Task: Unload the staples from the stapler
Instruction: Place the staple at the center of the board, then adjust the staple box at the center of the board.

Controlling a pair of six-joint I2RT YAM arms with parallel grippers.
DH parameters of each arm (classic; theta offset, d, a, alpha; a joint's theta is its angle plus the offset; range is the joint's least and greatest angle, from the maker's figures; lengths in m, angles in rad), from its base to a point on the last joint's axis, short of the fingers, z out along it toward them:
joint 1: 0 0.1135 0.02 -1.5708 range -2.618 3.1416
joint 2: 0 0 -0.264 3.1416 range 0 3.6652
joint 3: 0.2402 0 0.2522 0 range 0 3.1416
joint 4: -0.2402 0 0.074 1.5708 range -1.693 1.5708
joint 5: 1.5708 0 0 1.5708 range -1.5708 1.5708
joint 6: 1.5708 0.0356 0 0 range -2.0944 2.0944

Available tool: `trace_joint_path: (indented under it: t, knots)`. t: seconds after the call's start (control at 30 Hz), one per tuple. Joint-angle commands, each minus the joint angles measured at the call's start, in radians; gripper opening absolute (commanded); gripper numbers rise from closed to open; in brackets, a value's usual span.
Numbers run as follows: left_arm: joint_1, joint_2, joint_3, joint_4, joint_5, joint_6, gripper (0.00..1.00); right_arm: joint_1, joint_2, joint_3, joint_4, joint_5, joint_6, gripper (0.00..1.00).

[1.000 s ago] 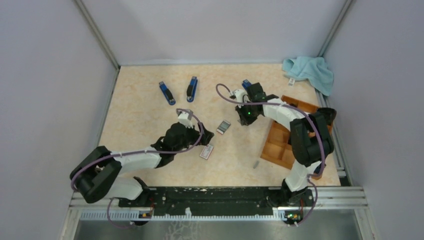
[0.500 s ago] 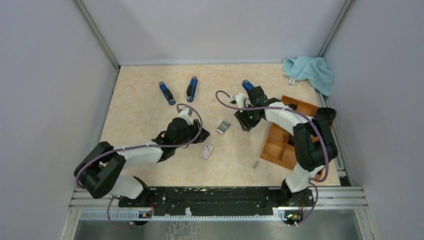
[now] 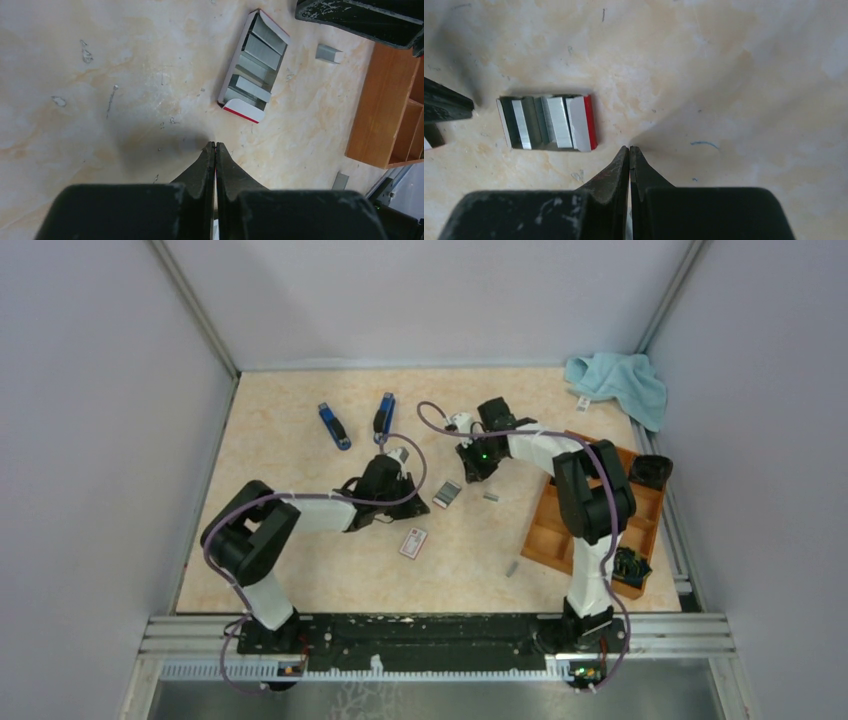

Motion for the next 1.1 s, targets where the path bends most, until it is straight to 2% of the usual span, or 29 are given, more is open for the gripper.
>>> trace_joint_path:
  t: [0.0,0.33,0.63,0.77,0.93,1.03,1.07]
  knots:
    - [0.005,0.067,0.063,-0.084,0.078,-0.033,0.05,0.005,0.037,0.076,0.003,-0.083,0.034,0.02]
    - [0.038,0.112,0.085,-0.109,0.050,-0.034,0.06,0.058,0.064,0.046,-0.012,-0.171,0.062,0.02]
    - [0.073,0.073,0.088,-0.135,0.014,0.006,0.08,0.082,0.029,0.035,-0.058,-0.250,0.102,0.02]
    - [0.074,0.007,0.052,-0.198,-0.059,0.039,0.11,0.076,-0.019,0.025,-0.065,-0.244,0.111,0.03]
    - [0.074,-0.132,0.000,-0.237,-0.115,0.135,0.25,0.065,-0.137,-0.019,-0.044,-0.255,0.122,0.05]
    - [0.074,-0.221,-0.069,-0.130,-0.042,0.227,0.32,0.064,-0.205,-0.050,0.001,-0.273,0.166,0.10]
    - [0.074,-0.246,-0.094,-0.080,-0.013,0.256,0.35,0.064,-0.216,-0.064,0.016,-0.280,0.189,0.17]
